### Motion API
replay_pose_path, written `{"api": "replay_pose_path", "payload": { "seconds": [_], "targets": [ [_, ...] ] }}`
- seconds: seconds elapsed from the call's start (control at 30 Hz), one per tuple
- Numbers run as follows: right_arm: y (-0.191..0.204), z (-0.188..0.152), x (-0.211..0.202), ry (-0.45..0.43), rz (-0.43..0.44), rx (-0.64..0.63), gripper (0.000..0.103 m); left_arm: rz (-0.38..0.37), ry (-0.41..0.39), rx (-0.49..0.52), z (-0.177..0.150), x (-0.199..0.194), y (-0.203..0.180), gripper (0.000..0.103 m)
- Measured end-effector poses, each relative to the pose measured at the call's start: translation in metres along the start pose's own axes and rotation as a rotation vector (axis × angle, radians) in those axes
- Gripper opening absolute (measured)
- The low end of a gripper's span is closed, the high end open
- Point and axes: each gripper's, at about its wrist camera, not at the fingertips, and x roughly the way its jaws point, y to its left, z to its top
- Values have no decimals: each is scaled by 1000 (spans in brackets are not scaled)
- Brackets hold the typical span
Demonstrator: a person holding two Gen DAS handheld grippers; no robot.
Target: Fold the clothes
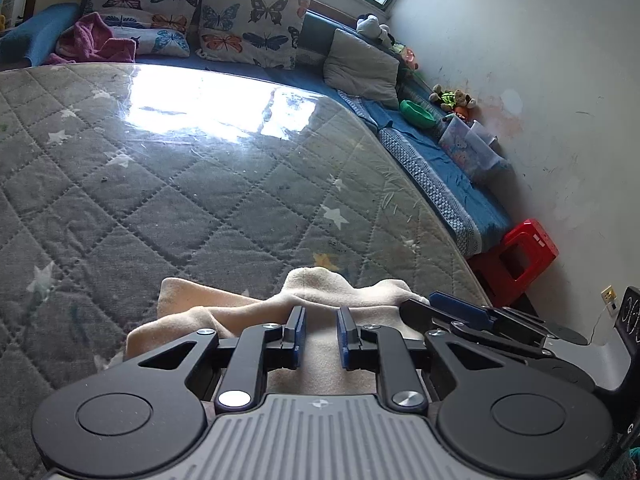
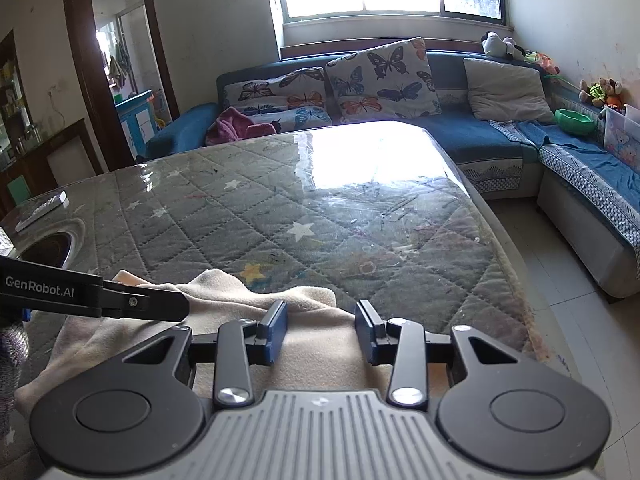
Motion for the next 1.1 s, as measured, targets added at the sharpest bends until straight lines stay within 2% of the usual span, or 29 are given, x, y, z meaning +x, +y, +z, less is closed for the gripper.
{"api": "replay_pose_path", "payload": {
  "seconds": [0.2, 0.37, 0.43, 0.53, 0.7, 1.1],
  "targets": [
    [2, -1, -13, -34, 13, -5, 39, 0, -17, 21, -1, -7, -3, 20],
    [15, -4, -20, -30, 29, -68, 40, -5, -32, 71, -6, -15, -14, 20],
    [20, -7, -18, -18, 30, -92, 45, -2, -27, 86, -8, -14, -17, 20],
    [23, -9, -18, -19, 20, -101, 45, 11, -21, 93, -11, -16, -18, 20],
    [30, -11, -32, -38, 23, -127, 51, 24, -35, 125, -19, -25, -22, 30],
    [54, -40, -52, -23, 15, -202, 59, 56, -52, 219, -53, -44, -31, 40]
  ]
}}
